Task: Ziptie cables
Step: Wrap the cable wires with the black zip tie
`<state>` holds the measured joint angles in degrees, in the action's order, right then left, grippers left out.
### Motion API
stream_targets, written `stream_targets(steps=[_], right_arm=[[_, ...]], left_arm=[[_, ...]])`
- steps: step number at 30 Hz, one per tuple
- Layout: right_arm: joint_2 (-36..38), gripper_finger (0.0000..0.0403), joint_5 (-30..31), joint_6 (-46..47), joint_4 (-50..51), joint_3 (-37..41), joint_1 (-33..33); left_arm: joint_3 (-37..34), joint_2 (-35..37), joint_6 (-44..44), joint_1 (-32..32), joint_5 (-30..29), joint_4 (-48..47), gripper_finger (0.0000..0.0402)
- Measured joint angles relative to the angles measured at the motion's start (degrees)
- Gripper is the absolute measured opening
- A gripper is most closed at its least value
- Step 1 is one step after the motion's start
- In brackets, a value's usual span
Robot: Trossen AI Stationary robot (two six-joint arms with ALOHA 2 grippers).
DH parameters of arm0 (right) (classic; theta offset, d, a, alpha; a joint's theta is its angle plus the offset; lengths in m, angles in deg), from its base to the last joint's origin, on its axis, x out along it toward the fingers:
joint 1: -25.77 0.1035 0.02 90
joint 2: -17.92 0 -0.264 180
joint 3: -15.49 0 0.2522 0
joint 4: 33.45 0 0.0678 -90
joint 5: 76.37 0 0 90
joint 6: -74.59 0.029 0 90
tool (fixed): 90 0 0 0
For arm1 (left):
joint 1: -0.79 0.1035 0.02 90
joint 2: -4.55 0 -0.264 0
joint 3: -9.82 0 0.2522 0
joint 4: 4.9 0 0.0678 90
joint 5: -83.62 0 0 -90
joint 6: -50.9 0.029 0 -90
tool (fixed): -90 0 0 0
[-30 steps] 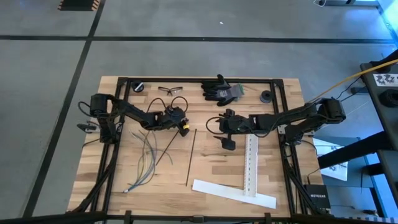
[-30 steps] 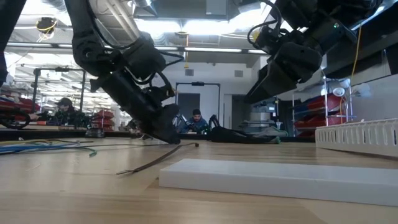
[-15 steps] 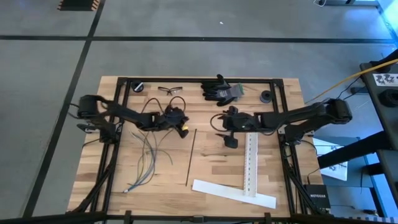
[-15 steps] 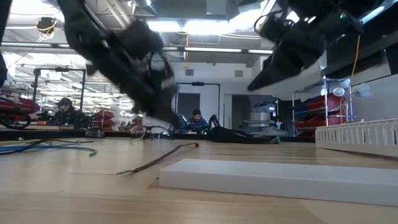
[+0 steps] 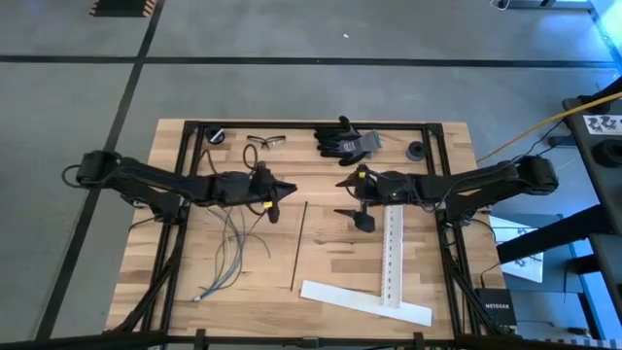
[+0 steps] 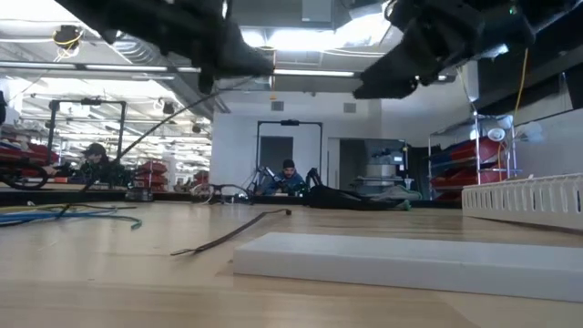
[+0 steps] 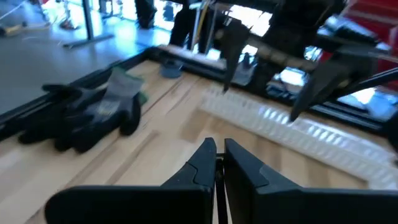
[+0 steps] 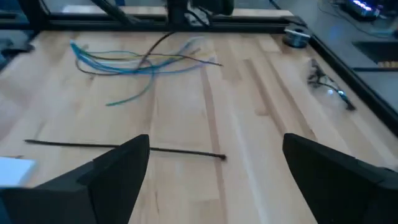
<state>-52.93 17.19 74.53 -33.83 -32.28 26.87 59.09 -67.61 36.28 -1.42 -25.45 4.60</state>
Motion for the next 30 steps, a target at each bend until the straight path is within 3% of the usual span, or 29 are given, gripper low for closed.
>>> stream_targets(steps=[6,11,21,30], right_arm=[[-10.6,0.0356,-1.3,-0.2,-19.6,0.6,0.0],[-23.0,0.0355,-4.9,-1.6,-31.4,-4.2,0.0],[-36.6,0.0289,-13.2,-3.6,-33.6,-22.2,0.0],[-37.0,0.0208,-17.6,-4.2,-34.6,-23.9,0.1]], left_arm=[[0.0,2.0,0.4,-2.1,0.9,3.1,0.0],[0.1,2.0,0.9,-3.1,3.3,6.4,0.0],[0.1,1.9,0.3,-4.2,4.3,9.2,0.0],[0.1,1.9,1.4,-5.3,4.6,9.7,0.0]])
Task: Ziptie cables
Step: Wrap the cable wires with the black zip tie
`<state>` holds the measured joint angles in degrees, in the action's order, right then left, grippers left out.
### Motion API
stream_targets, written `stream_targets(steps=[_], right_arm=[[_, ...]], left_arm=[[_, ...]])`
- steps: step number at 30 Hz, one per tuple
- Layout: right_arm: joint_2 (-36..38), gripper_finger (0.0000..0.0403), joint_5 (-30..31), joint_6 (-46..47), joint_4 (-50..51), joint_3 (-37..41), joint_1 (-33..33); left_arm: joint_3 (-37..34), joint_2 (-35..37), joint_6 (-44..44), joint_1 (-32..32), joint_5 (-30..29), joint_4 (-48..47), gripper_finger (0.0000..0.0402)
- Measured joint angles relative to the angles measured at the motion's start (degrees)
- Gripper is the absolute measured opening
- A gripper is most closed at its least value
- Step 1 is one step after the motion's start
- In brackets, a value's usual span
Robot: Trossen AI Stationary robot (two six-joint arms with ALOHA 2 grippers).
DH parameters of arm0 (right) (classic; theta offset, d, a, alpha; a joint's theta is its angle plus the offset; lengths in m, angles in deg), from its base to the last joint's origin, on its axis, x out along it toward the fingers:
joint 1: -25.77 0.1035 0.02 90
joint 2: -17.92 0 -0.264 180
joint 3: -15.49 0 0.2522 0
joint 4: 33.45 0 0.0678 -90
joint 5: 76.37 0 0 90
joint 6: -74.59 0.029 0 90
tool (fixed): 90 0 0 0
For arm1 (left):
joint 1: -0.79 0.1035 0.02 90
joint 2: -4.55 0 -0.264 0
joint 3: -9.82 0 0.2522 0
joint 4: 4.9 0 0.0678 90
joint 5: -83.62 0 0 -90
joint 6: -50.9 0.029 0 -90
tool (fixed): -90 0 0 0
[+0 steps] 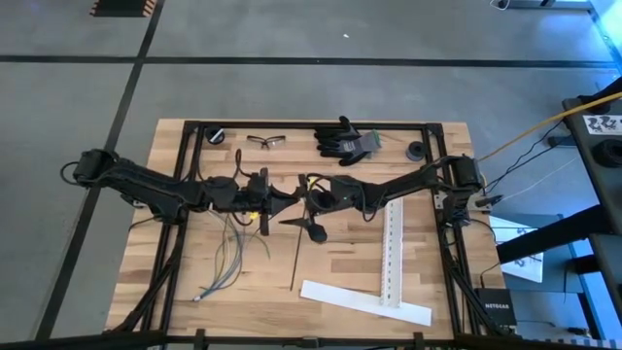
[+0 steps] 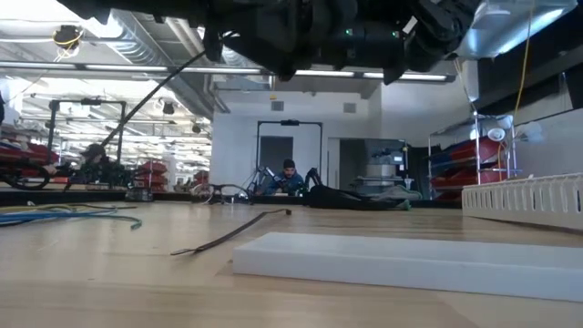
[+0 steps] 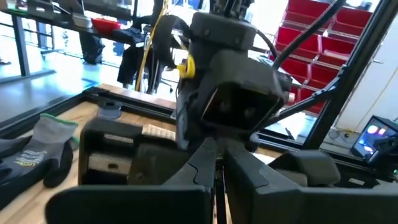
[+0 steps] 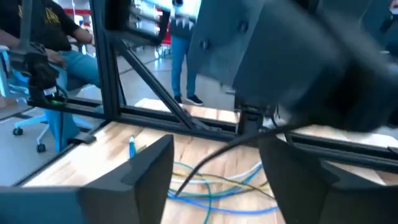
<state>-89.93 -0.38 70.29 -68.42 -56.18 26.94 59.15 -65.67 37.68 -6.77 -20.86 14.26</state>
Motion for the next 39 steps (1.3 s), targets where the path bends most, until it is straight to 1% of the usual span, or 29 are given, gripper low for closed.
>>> stream_targets(steps=[4,11,13,17,22,25,29,34,37,39], right_arm=[[0.0,0.0155,-1.2,0.1,-0.5,0.0,0.0],[0.0,0.0028,-2.1,-0.7,0.6,-0.2,0.0],[0.0,0.0008,-2.1,-1.3,0.8,-0.2,-0.1],[0.0,0.0006,-2.1,-1.2,1.2,-0.2,0.0],[0.3,0.0001,-1.0,1.0,4.2,-0.2,-0.1],[1.2,0.0,0.0,1.5,8.1,-0.2,-0.1],[3.9,0.0,2.8,1.6,15.0,-0.2,-0.1],[7.0,0.0,6.3,1.5,23.7,-0.2,-0.1],[8.6,0.0,7.7,1.4,27.4,-0.2,-0.2],[9.5,0.0,8.0,1.4,29.4,-0.2,-0.5]], left_arm=[[0.0,0.0,0.0,0.0,0.0,0.4,0.0],[0.0,0.0,0.0,0.0,0.1,0.8,0.0],[0.0,0.0,-0.1,0.0,0.2,0.8,0.0],[0.0,0.0,0.5,0.0,0.1,0.7,0.0002],[0.0,0.0,3.4,0.0,0.0,-0.6,0.0023],[0.0,0.1,6.0,0.6,-0.1,-3.3,0.0043],[0.0,0.2,8.0,2.3,-0.2,-8.2,0.0084],[0.0,3.9,10.7,3.7,-0.3,-14.3,0.0129],[0.0,7.9,11.1,3.6,-0.3,-18.3,0.0141],[0.0,10.6,10.6,3.5,-0.2,-22.9,0.0146]])
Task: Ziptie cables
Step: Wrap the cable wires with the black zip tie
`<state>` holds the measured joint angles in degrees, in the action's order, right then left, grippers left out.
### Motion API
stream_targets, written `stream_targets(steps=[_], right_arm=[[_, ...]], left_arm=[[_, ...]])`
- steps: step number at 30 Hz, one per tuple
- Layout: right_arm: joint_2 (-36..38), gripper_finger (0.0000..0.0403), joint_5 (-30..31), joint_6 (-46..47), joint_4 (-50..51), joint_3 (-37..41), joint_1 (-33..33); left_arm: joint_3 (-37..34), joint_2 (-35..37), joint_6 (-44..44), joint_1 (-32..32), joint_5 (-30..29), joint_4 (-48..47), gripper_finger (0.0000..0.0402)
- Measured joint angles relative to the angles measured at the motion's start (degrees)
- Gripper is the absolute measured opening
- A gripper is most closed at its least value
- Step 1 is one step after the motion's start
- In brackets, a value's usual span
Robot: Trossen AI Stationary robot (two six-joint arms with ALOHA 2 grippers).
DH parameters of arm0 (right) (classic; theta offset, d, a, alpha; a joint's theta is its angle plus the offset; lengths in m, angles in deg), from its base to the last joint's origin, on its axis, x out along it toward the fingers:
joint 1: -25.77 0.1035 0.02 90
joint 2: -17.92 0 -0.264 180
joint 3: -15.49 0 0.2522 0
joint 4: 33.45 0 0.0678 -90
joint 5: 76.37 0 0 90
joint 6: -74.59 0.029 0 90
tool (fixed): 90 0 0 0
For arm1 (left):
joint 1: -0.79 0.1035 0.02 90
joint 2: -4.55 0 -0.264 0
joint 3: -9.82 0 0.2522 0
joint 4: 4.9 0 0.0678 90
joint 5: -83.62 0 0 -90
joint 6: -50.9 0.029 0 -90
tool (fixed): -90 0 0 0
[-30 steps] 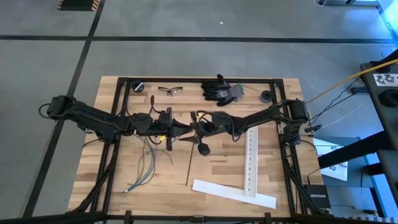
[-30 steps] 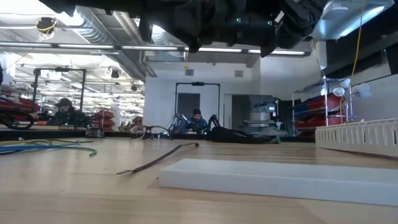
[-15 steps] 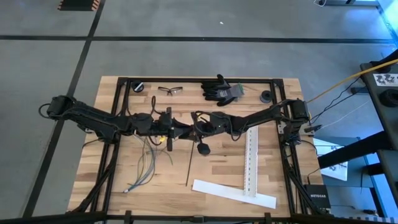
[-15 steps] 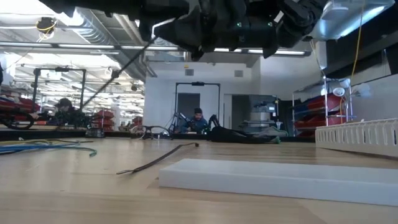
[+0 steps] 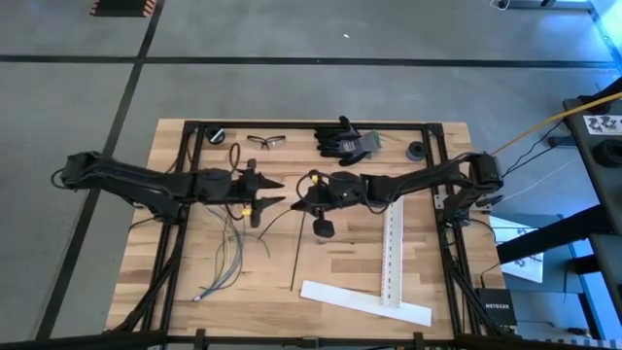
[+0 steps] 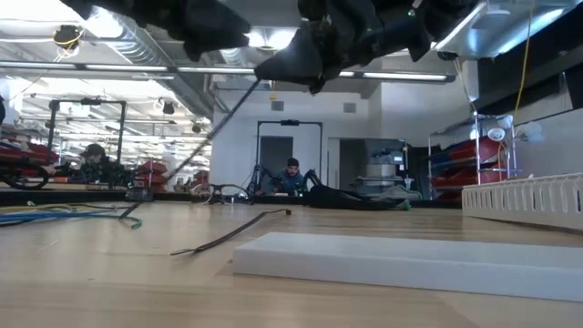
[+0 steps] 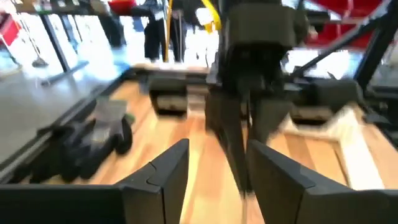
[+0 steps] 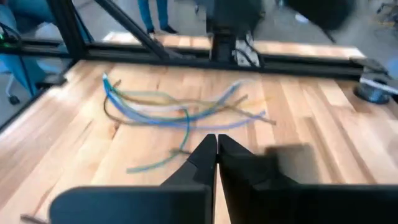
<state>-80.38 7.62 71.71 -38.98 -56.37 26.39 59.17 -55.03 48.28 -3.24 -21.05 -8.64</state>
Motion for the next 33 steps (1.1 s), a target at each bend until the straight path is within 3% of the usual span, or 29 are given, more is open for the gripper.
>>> stream_targets(steps=[6,12,20,26,33], right_arm=[[3.3,0.0,0.4,0.0,2.0,0.0,-1.2],[4.6,0.0,-1.1,1.0,4.1,0.0,-1.5],[4.5,0.0,-3.1,2.6,6.8,0.0,-1.4],[4.5,0.0,-5.2,4.4,6.7,0.0,-1.4],[4.5,0.0,-5.2,5.6,7.1,0.0,-1.4]], left_arm=[[-0.7,3.1,-4.7,-0.1,0.1,-17.7,0.0145],[-2.6,0.3,-0.4,-1.7,0.1,-23.0,0.0135],[-2.7,-8.9,26.3,-5.1,-0.1,-19.9,0.0133],[-2.7,-16.1,47.2,-6.5,-5.4,-17.2,0.0133],[-2.7,-19.8,62.4,-8.7,-10.0,-12.6,0.0133]])
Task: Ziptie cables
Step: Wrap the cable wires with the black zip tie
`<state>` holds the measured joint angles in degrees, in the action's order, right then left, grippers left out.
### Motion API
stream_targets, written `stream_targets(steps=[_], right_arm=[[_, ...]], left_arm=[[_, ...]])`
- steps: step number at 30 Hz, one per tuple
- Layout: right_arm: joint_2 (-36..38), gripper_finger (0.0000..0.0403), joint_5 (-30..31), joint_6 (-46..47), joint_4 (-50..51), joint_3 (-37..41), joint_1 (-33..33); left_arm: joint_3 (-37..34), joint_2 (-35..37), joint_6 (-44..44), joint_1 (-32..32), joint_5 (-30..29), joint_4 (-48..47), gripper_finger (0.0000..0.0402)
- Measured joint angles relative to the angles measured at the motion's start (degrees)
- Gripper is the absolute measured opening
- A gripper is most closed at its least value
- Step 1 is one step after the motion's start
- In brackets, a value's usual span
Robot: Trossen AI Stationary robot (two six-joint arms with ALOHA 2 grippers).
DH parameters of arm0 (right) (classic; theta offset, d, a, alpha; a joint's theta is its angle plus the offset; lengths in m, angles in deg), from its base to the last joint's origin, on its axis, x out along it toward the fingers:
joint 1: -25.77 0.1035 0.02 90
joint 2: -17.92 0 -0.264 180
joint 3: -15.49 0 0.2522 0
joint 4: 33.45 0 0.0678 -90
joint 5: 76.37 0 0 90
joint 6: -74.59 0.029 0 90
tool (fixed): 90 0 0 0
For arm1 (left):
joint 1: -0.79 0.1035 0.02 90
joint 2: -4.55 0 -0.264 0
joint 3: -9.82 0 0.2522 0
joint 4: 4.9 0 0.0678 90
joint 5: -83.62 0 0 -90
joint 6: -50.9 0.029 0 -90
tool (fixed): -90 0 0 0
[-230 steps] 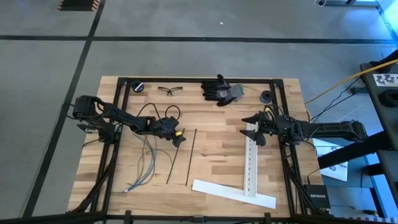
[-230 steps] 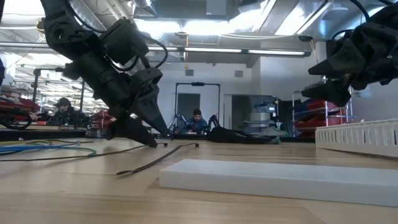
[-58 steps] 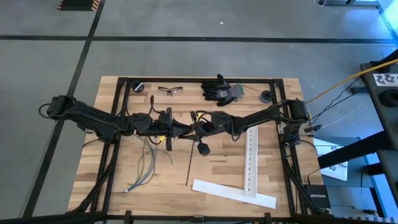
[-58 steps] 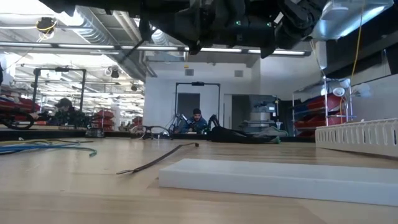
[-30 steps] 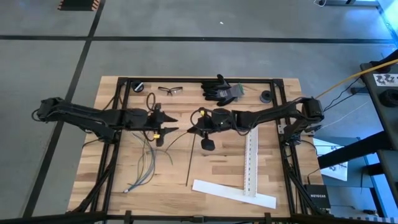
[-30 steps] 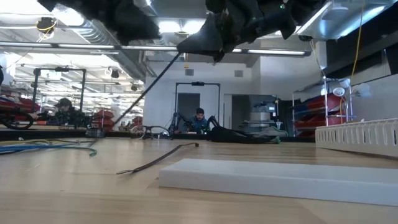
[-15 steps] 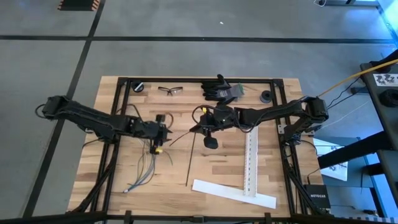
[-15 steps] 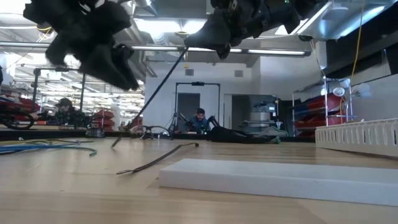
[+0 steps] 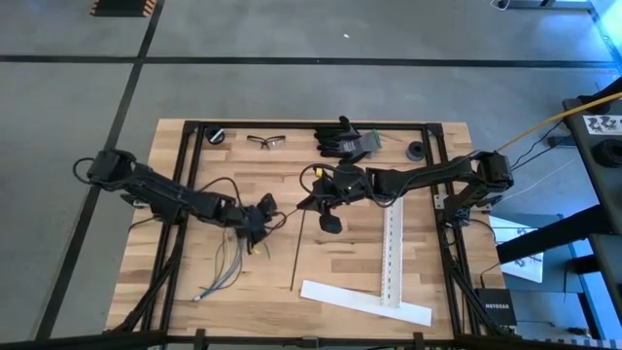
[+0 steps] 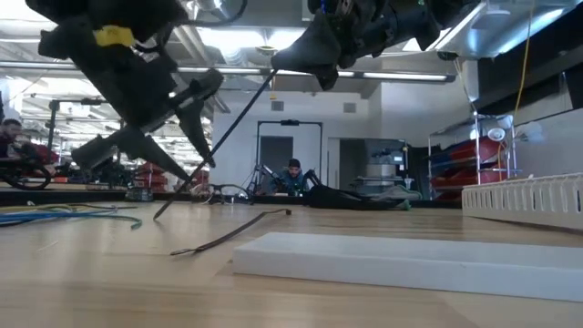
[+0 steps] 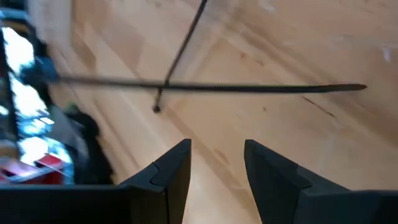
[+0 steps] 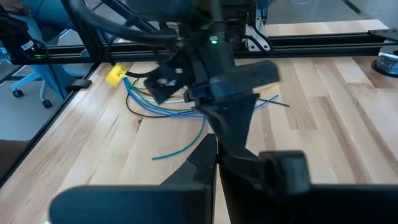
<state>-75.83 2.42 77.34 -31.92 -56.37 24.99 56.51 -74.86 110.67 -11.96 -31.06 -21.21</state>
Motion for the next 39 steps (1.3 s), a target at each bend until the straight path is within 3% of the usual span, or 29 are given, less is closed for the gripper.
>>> stream_targets(steps=[7,14,23,27,39], right_arm=[[0.0,0.0,-0.9,1.5,0.6,0.0,0.0],[0.0,0.0,-1.0,1.5,0.9,0.0,0.0],[0.0,0.0,-1.3,2.3,1.4,0.0,0.0],[0.0,0.0,-1.5,2.9,1.4,0.0,0.0],[0.0,0.0,-1.5,3.3,1.4,0.0,0.0]], left_arm=[[0.0,0.9,8.4,-4.5,-6.3,3.4,0.0133],[0.0,0.8,9.0,-5.9,-2.3,3.7,0.0133],[0.0,0.8,19.5,-7.4,-0.8,6.6,0.0133],[0.0,0.2,22.8,-6.0,2.6,6.4,0.0133],[0.0,-5.2,35.3,-3.4,3.3,7.3,0.0133]])
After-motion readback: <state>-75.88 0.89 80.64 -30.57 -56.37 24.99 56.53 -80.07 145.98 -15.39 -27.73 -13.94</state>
